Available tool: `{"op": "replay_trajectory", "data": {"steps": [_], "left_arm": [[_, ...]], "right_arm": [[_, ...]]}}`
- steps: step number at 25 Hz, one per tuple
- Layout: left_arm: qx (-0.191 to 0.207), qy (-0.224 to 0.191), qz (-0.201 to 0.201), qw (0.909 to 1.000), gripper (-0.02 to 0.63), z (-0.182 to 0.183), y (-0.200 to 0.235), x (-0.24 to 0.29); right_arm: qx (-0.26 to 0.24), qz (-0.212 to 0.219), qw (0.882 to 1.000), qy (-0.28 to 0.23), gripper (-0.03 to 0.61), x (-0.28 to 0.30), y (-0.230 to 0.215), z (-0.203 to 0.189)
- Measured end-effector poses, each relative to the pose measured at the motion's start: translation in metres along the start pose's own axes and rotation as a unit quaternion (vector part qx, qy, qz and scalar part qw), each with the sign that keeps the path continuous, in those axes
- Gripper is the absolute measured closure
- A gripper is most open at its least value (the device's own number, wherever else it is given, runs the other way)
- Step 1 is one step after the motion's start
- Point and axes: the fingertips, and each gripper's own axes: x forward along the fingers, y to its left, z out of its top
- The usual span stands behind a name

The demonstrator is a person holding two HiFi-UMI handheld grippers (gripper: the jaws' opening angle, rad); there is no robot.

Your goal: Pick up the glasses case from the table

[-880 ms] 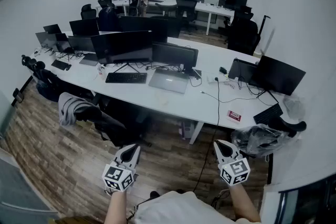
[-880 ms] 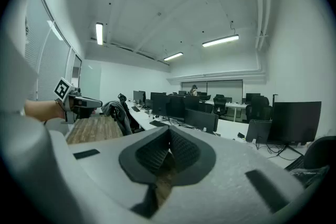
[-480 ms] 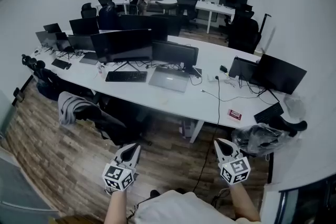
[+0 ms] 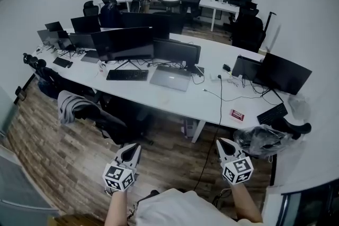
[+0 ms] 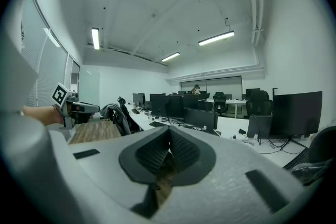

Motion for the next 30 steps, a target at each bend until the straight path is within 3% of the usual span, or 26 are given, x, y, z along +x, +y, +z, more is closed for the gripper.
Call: {"op": "replay_trajectory", "data": {"steps": [17,30], "left_arm": [[-0.012,0.007,0.023,0.9996,0.603,-0.012,-0.011,0.031],[-0.023,0.003,0.004,0.9997,0.603,-0.003,0.057,0.096]], "right_arm": [[-0.002,0.031,0.999,0.022,0.577,0.026,-0.033,-0.015],[-0.009,0.024,0.999,0.047,0.577,0.111,-0.04,-0.011]]}}
